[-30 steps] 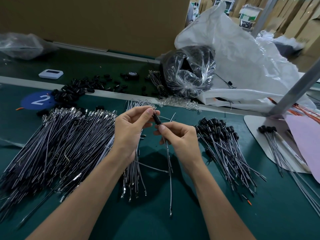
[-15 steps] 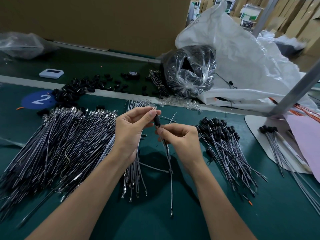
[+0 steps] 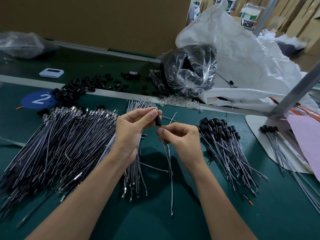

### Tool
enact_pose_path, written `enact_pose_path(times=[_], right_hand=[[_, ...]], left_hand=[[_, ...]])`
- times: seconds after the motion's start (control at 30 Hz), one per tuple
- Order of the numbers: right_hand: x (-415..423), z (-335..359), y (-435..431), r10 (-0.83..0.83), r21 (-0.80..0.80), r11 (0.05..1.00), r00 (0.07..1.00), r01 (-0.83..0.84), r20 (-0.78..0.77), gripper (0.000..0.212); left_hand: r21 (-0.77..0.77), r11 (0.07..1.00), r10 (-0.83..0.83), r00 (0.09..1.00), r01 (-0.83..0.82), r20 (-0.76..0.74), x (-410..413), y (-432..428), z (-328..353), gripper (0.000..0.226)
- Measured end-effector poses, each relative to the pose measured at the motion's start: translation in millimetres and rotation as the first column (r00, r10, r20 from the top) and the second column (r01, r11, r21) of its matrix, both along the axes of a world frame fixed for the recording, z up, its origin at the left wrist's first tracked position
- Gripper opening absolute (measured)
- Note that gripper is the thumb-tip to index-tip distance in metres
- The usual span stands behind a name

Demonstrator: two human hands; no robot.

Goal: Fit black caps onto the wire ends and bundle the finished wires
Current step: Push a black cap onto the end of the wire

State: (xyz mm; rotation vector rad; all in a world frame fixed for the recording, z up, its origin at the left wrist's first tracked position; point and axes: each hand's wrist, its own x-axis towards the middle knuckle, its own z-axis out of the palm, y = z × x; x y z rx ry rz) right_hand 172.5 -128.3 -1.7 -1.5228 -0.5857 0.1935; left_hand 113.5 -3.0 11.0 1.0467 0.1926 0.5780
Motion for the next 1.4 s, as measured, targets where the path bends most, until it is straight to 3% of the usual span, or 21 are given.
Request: enact_pose_path(times=[0.33,0.8,0.97,1.03,1.13,1.23,1.4], right_hand=[[0.9,-1.6,0.3,0.053,-0.039,0.998,0.998,-0.052,0.029,0.013],[-1.0,-4.3,4.2,0.007,-0.076,0.997,0.995,0.001,0.103,0.007],[-1.5,-6.2,5.1,0.019,-0.110,0.994,0.991,-0.005,0.131,0.011],[-0.6,-5.5,4.5,-0.003,-0.088,0.996,0.989,0.016,0.149,0.015],[1.6,-5.3,2.4,-0.046,-0.043,0.998,0.983,0.054,0.175,0.016],[3.5,-6.4,1.1,-0.097,-0.032,0.994,0.975,0.106,0.201,0.021],[1.6,-8.2,2.2,-0.042,-0.071,0.996,0.973,0.059,0.227,0.013]], left_hand=[[0.019,0.998,-0.055,0.998,0.054,0.025,-2.2,-0.5,-1.7,0.015],[-0.175,0.980,-0.090,0.996,0.093,0.024,0.0,-7.3,-2.6,0.012],[-0.157,0.984,-0.084,0.996,0.085,0.011,1.5,-9.7,-5.7,0.011],[-0.132,0.985,-0.110,0.994,0.112,0.024,1.8,-8.1,-6.5,0.020],[-0.002,0.984,-0.179,0.983,0.179,-0.036,2.9,-6.8,-8.7,0.052],[0.065,0.974,-0.214,0.975,0.218,-0.062,4.0,-8.4,-11.1,0.037],[0.030,0.990,-0.139,0.990,0.139,-0.006,3.4,-8.0,-10.2,0.024]])
